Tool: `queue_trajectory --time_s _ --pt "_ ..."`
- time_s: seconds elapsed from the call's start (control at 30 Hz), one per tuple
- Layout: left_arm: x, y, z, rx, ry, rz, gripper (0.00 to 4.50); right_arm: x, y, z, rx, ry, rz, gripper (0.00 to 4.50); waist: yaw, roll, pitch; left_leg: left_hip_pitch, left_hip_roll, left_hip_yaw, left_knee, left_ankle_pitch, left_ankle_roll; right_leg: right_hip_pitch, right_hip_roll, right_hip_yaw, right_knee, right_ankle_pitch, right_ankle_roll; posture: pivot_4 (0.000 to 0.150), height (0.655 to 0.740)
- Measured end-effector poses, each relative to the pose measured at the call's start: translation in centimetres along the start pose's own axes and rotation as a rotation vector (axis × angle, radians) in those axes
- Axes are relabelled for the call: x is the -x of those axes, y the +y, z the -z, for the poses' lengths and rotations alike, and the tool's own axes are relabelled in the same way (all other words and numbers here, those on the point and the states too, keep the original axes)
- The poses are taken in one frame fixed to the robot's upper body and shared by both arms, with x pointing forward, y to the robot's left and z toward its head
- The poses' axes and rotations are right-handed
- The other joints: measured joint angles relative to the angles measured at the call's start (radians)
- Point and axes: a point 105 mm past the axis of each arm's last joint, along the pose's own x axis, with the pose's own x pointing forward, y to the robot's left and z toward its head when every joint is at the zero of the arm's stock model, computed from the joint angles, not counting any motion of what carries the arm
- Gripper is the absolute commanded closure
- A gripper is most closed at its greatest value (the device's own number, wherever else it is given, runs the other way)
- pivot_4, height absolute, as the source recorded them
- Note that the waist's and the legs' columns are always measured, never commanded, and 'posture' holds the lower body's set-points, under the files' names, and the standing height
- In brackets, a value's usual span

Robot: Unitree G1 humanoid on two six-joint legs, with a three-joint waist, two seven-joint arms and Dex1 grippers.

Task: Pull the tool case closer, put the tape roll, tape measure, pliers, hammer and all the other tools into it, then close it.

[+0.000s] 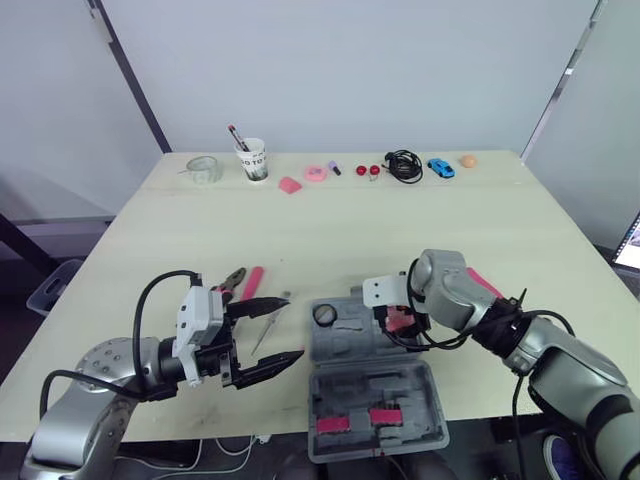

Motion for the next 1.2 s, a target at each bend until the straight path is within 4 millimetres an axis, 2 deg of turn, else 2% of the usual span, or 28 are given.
queue_trajectory --time_s 0.33,0.53,0.6,0.63,0.73,0.8,0.87,0.9,1.03,1.2 --pt "0.0 0.0 0.1 0.004 -0.001 -0.002 0.00 5.4 -1.2 0.4 -0.040 -0.115 0.127 0.01 0.001 0.000 0.000 0.000 0.000 -0.001 -0.001 0.000 0.000 0.000 0.000 0.000 -0.001 0.000 0.000 0.150 0.7400" --pt "-0.1 0.0 0.0 0.002 -0.003 -0.002 0.00 5.1 -0.7 -0.3 -0.168 -0.409 0.150 0.01 0.001 -0.001 0.000 -0.001 0.000 -0.001 -0.002 0.000 0.000 0.000 -0.001 -0.001 -0.002 0.000 0.000 0.150 0.7400" --pt "-0.1 0.0 0.0 0.001 -0.003 -0.001 0.00 5.2 -1.1 -0.7 -0.266 -0.626 0.186 0.01 0.002 -0.001 0.000 -0.001 0.000 0.000 -0.002 0.000 0.000 0.000 0.000 -0.001 -0.003 0.000 0.000 0.150 0.7400" --pt "-0.1 0.0 0.0 0.001 -0.003 -0.001 0.00 5.2 -1.1 -0.7 -0.299 -0.682 0.196 0.01 0.003 -0.001 0.000 -0.002 0.000 0.001 -0.002 0.000 0.000 0.000 0.000 -0.001 -0.003 0.000 0.000 0.150 0.7400" --pt "0.0 0.1 0.0 -0.001 -0.001 0.006 0.00 4.0 -0.6 0.7 -0.433 -0.795 0.229 0.77 0.005 -0.001 0.000 -0.002 0.000 0.000 -0.002 0.000 0.000 0.001 0.000 -0.002 -0.003 0.000 0.000 0.150 0.7400" --pt "0.1 0.2 0.1 0.004 0.001 0.005 0.00 2.8 -0.1 2.2 -0.529 -0.806 0.238 1.71 0.003 -0.001 0.000 -0.002 0.000 0.001 -0.001 0.000 0.000 0.000 -0.001 -0.001 -0.004 0.000 0.000 0.150 0.7400" --pt "0.1 0.2 0.2 0.006 0.001 0.008 0.00 2.3 0.4 2.1 -0.560 -0.846 0.234 2.78 -0.003 -0.001 0.000 -0.001 0.000 0.000 -0.002 0.000 0.000 0.000 0.000 0.000 -0.003 0.000 0.000 0.150 0.7400" --pt "0.1 0.3 0.1 0.001 -0.001 0.008 0.00 2.4 0.3 1.9 -0.550 -0.874 0.247 3.13 -0.005 0.000 0.000 0.000 0.000 0.000 -0.002 0.000 0.000 0.000 0.001 0.000 -0.003 0.000 0.000 0.150 0.7400" --pt "0.1 0.5 0.0 -0.003 -0.001 0.013 0.00 2.9 0.0 1.0 -0.509 -0.972 0.295 3.13 -0.002 0.000 0.000 0.000 0.001 0.000 -0.002 0.000 0.000 0.000 0.001 0.000 -0.003 0.000 0.000 0.150 0.7400" --pt "0.2 0.6 0.1 -0.008 0.015 0.018 0.00 1.7 0.3 1.3 -0.539 -1.010 0.287 3.13 0.002 0.000 0.001 -0.001 0.000 0.000 -0.002 0.000 0.000 0.001 0.000 0.000 -0.003 0.000 0.000 0.150 0.7400"
